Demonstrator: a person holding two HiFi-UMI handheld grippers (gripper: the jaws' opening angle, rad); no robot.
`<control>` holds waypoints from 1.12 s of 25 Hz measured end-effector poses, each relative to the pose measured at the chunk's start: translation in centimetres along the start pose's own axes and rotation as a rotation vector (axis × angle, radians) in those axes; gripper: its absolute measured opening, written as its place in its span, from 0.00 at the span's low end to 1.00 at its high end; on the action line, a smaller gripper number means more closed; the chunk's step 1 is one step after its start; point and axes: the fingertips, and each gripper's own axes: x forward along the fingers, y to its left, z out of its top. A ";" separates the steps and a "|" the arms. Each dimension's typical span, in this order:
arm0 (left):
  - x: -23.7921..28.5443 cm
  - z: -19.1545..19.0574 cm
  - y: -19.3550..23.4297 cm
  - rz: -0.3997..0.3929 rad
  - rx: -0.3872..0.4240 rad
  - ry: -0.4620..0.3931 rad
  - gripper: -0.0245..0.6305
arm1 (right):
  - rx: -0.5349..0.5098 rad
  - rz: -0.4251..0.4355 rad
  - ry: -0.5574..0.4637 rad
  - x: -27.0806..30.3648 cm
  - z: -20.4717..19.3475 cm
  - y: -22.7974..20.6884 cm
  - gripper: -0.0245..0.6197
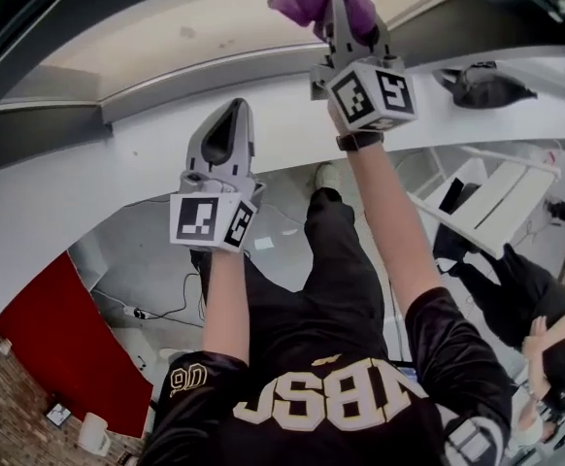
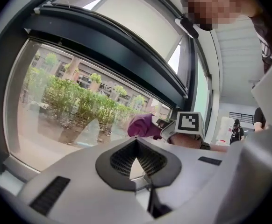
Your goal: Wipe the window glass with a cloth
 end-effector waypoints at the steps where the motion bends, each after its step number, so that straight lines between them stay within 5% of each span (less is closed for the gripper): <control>1: 1.0 -0.6 -1.2 -0.015 -0.013 0.001 0.07 | 0.019 -0.054 -0.017 -0.9 1.2 -3.1 0.09; 6: 3.8 -1.3 -4.8 -0.060 -0.027 -0.005 0.07 | 0.103 -0.293 -0.114 -4.7 5.9 -12.9 0.09; 11: 1.9 -0.9 -3.0 -0.029 -0.007 -0.002 0.07 | 0.148 -0.233 -0.082 -4.1 4.4 -9.4 0.09; 15: -4.6 0.3 4.8 0.131 -0.003 -0.007 0.07 | 0.175 -0.016 0.024 -1.0 -1.2 3.5 0.09; 22: -19.3 4.4 19.7 0.368 0.095 -0.005 0.07 | 0.110 0.411 0.197 3.3 -12.6 33.2 0.09; 28: -26.6 6.0 26.8 0.451 0.189 0.020 0.07 | 0.137 0.560 0.193 9.0 -18.8 50.0 0.09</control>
